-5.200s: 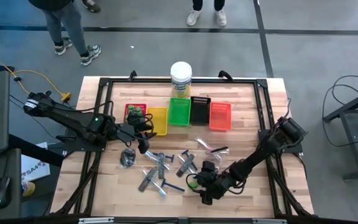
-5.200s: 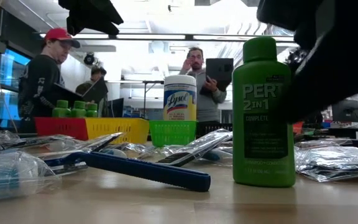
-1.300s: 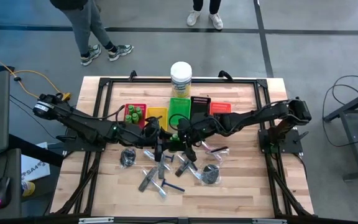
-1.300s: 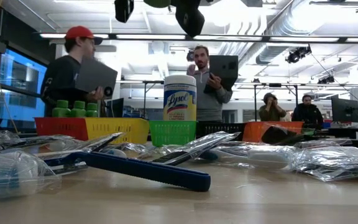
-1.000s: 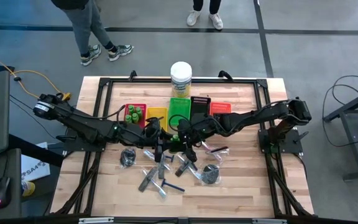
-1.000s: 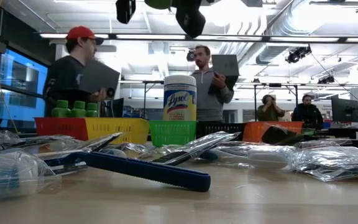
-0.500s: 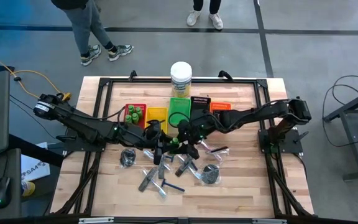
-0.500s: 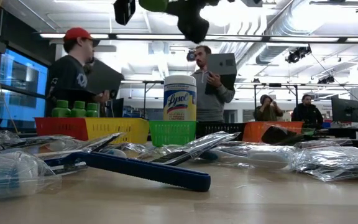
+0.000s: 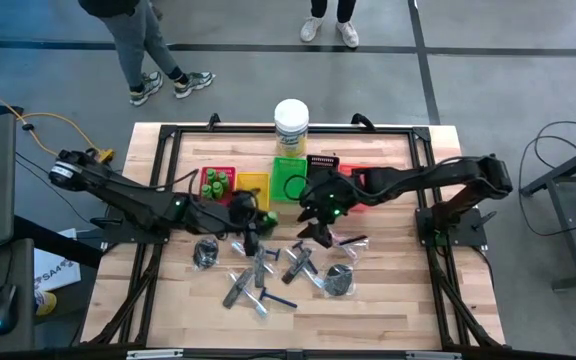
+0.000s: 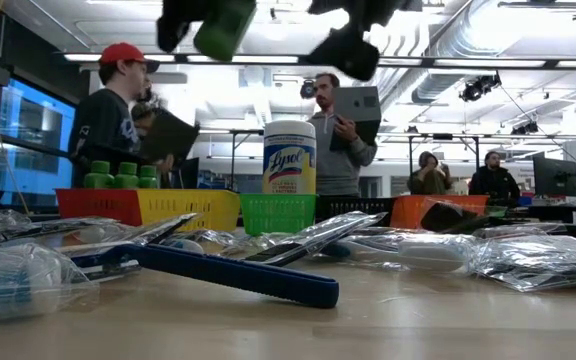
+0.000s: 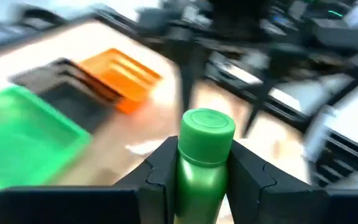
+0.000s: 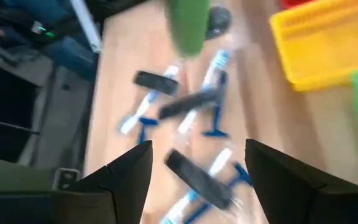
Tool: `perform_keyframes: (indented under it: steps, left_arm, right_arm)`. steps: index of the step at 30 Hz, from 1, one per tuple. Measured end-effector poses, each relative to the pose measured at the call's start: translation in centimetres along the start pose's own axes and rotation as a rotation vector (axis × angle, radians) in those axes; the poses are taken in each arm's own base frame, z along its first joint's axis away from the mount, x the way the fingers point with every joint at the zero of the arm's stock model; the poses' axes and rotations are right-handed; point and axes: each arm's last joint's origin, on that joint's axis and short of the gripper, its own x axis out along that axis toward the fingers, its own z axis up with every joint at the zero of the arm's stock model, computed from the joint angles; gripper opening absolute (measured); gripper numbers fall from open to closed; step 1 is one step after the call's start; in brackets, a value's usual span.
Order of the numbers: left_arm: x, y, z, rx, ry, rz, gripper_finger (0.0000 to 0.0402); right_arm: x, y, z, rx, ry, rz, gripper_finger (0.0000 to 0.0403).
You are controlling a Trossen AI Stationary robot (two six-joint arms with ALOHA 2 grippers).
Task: Pick & Place Travel size toiletries
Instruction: Put the green shampoo bottle into the red bin
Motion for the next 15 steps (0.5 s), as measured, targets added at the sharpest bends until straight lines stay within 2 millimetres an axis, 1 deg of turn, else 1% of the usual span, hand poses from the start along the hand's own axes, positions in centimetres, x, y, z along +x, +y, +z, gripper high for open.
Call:
perform_keyframes:
  steps: [2,5,7,9,12,15]
  left_arm:
    - [-0.9,0.6,-0.1,0.038,-0.004,0.115,0.009]
    - [-2.0,1.1,-1.3,0.085,-0.024,0.306,0.009]
    - [-2.7,1.5,-2.2,0.114,-0.037,0.414,0.009]
    - [-3.4,1.7,-2.8,0.107,-0.075,0.484,0.009]
    - [-4.3,2.4,-3.6,0.099,-0.111,0.57,0.009]
    - [-4.6,3.7,-4.8,0.07,-0.145,0.637,0.009]
  right_arm:
    - [-0.9,0.1,0.1,-0.007,-0.031,-0.046,0.0244]
    - [-2.3,0.5,0.3,-0.02,-0.074,-0.096,0.0244]
    - [-2.8,0.5,0.4,-0.019,-0.1,-0.124,0.0244]
    - [-3.5,0.6,0.4,-0.016,-0.111,-0.145,0.0244]
    - [-3.8,0.7,0.5,-0.018,-0.136,-0.162,0.0244]
    - [-3.9,0.7,0.5,-0.016,-0.136,-0.169,0.0244]
